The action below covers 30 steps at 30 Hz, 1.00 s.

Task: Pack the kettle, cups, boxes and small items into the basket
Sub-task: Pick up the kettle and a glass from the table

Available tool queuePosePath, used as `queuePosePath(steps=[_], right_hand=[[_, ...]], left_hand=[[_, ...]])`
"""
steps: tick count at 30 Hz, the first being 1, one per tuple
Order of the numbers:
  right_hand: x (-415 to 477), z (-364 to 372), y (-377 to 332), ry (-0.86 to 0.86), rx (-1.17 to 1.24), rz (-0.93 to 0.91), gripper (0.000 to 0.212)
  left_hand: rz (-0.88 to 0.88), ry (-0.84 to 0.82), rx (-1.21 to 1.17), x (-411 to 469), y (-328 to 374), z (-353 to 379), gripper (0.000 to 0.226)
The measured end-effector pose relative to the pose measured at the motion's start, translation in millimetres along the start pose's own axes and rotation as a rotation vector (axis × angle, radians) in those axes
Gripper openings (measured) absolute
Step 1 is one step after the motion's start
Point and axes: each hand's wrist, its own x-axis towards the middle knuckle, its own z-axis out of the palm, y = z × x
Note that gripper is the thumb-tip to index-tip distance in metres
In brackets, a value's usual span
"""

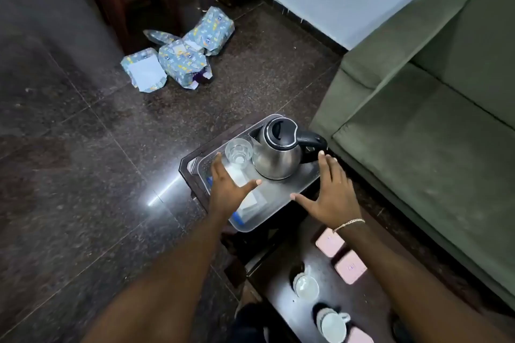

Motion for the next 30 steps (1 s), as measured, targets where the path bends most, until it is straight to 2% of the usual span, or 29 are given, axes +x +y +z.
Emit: queuePosePath(steps=[4, 9, 11, 15, 17, 19, 21, 27, 30], right_hand=[[37, 0, 5, 0.027, 0.042, -0.019, 0.117], [79, 6, 11, 0.008, 0.175, -0.054, 0.105], [96, 9, 16, -0.036, 0.261, -0.033, 0.091], [124, 5, 19, -0.158, 0.407, 0.129, 0.045], [138, 0, 20, -0.282, 0.522, 0.131, 0.032], [148, -7, 21, -0.443, 0.633, 0.088, 0.033], [154, -12, 20, -0.514, 0.677, 0.068, 0.041], [141, -1, 15, -0.436, 0.721, 0.087, 0.021], [128, -6, 12, -0.373, 0.759, 0.092, 0.031]], left_hand=[[-0.086, 0.002, -0.07, 29, -5, 16, 0.121], [-0.094, 0.079, -0.267, 58, -11, 32, 0.095], [-0.089, 0.114, -0.314, 67, -14, 38, 0.09], [-0.072, 0.144, -0.36, 77, -20, 44, 0.084], [-0.052, 0.139, -0.363, 80, -24, 44, 0.082], [-0.052, 0.124, -0.365, 81, -26, 43, 0.081], [-0.061, 0.128, -0.352, 82, -27, 41, 0.08], [-0.034, 0.133, -0.345, 68, -26, 29, 0.079], [-0.026, 0.131, -0.36, 55, -28, 17, 0.078]])
